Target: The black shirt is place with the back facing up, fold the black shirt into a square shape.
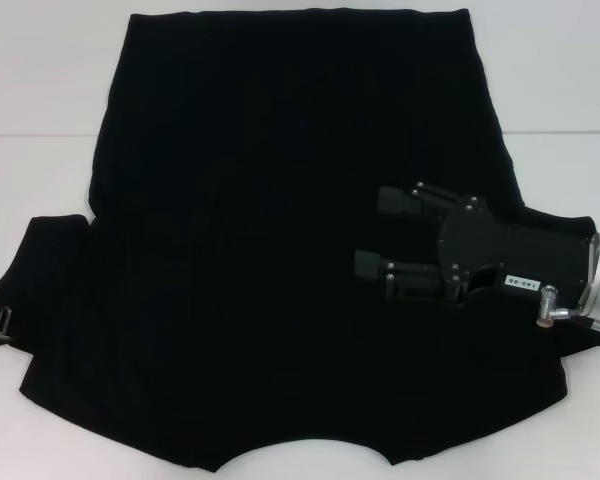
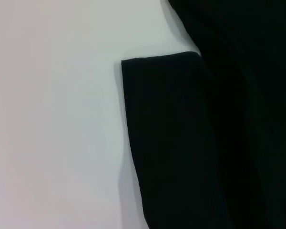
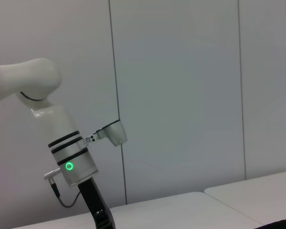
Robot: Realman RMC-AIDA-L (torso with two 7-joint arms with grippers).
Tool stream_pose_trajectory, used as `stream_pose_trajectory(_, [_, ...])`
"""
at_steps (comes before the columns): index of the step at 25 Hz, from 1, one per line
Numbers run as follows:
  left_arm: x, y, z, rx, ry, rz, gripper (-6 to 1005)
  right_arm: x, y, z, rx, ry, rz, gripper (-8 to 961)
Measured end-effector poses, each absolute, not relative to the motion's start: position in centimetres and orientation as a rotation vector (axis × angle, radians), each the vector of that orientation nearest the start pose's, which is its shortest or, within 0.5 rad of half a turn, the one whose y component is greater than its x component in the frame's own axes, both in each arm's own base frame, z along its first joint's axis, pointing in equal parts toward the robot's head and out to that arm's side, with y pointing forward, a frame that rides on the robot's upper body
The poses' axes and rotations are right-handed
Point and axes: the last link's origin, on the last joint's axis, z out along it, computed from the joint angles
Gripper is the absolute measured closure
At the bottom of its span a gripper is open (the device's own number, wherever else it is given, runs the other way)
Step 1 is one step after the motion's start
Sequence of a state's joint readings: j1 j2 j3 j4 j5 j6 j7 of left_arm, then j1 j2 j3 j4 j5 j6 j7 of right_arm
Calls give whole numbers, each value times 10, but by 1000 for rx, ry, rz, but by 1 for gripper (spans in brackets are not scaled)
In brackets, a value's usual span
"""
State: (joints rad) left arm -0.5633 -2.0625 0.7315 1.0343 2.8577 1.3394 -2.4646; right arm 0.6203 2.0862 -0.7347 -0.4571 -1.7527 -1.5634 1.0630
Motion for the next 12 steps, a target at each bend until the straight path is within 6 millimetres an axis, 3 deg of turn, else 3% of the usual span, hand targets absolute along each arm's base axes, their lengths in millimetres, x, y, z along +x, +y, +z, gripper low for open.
stream_pose_trajectory(12, [-346, 351, 88, -1942, -1509, 272, 974, 218, 343, -22, -2652, 277, 1004, 38])
